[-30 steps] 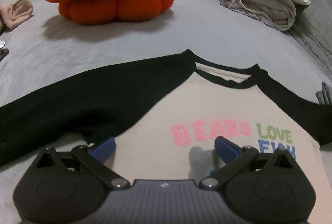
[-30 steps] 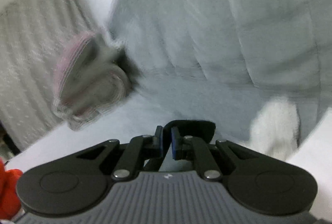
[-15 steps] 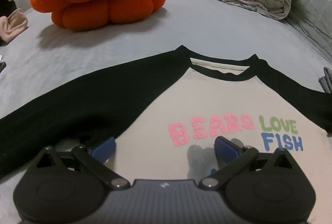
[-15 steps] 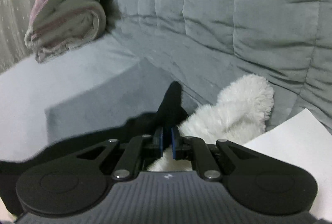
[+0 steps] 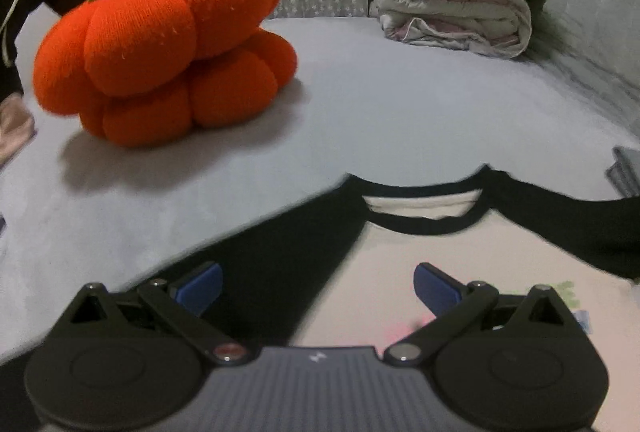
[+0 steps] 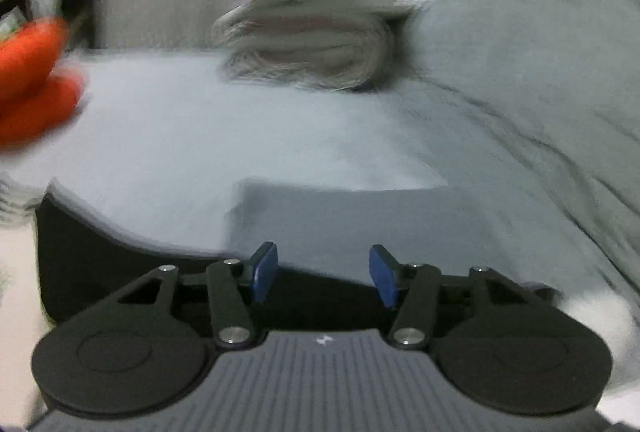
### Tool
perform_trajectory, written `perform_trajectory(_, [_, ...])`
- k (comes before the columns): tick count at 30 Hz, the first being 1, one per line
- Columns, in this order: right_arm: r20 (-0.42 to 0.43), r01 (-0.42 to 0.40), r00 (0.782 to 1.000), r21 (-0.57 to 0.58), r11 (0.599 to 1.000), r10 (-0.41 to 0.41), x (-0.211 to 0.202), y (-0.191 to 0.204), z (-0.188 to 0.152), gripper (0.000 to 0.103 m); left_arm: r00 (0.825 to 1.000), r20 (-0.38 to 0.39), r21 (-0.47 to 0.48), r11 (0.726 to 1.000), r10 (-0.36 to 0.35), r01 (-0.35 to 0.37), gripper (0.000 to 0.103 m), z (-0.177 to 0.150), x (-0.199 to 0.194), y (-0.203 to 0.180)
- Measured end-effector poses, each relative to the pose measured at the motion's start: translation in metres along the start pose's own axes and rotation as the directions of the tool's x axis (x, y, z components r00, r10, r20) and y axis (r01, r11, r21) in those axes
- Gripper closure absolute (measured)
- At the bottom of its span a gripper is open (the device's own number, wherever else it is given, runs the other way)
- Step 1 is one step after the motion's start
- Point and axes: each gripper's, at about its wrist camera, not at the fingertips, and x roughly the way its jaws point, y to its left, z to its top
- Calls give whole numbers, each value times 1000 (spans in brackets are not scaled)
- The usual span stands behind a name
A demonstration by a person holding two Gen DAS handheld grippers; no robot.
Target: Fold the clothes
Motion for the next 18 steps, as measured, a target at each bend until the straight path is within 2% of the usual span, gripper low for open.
perform_trajectory(2, [-17,-77,997,-78,994,76,14,26,2,48,1000,-3,-18,1000,11,-11,1,7,8,19])
perform_trajectory(6, [-2,-225,974,-170,959,228,32,69,20,48,996,-12,-108,990,-88,86,1,23,33,51])
perform_trajectory(8, [-27,-281,959,-225,933,282,48,90,32,48,994,-13,-88,991,-106,105,1,29,47,53])
perform_trajectory(10, [-61,-331,943,-266,905,327,68,106,42,48,991,-19,-27,991,-134,133,1,34,61,49])
perform_trajectory(13, [-151,-414,910,-278,867,386,98,123,53,48,985,-52,62,984,-162,165,1,32,80,42])
perform_trajectory(16, [-243,-466,879,-257,846,410,126,134,52,48,981,-76,100,978,-177,184,5,18,95,37])
perform_trajectory(17, [-249,-476,873,-244,845,420,132,135,50,52,979,-50,94,975,-199,203,23,16,94,39])
perform_trajectory(18, [-248,-493,863,-221,841,441,132,135,50,76,973,-40,84,970,-227,230,61,17,92,42])
